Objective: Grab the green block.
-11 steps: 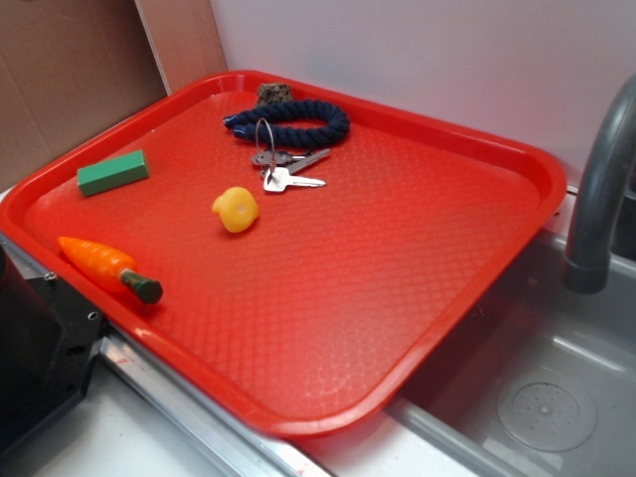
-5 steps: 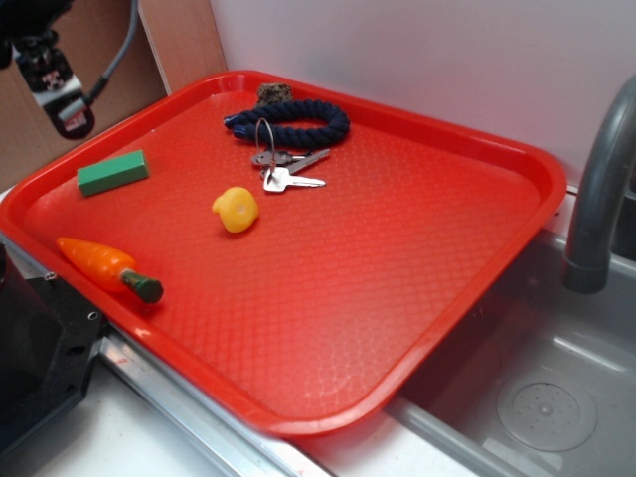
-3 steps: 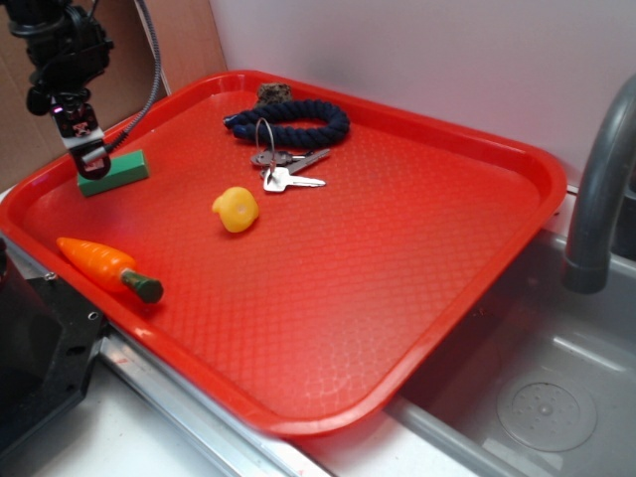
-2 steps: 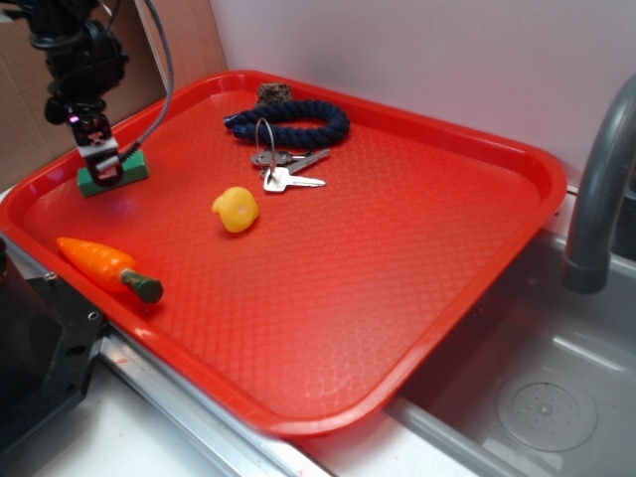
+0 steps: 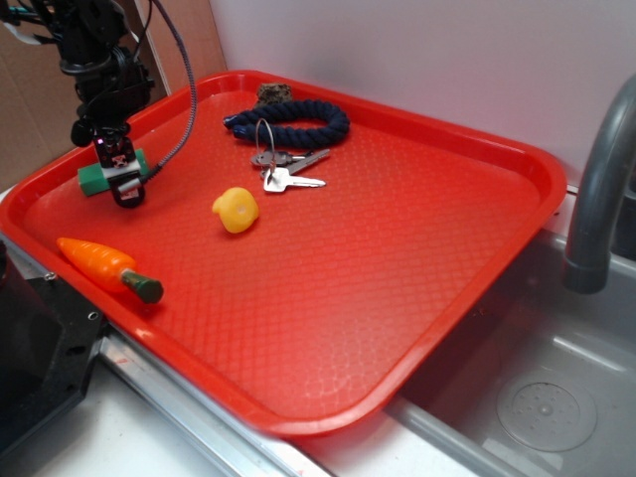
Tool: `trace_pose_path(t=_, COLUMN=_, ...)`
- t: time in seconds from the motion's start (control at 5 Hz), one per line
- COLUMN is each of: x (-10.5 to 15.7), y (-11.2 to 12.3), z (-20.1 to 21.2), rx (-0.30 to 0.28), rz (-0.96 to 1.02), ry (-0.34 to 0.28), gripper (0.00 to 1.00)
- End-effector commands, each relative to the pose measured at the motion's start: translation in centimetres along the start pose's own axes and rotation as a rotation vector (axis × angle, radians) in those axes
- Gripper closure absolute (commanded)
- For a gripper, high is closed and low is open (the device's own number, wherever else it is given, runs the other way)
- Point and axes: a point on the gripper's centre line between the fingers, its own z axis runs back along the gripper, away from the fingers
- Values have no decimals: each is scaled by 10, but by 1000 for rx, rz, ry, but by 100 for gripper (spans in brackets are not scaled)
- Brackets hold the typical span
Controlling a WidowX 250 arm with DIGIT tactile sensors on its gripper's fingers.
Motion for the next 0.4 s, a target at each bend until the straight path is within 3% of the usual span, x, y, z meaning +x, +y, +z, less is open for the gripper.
trace_pose_path(t=0.0, x=9, y=-32, z=-7, rx=-82, rz=-22, ry=-7, gripper=0)
trace_pose_path(t=0.2, x=11, y=-38, z=-13, rx=-85, rz=-18, ry=13, gripper=0)
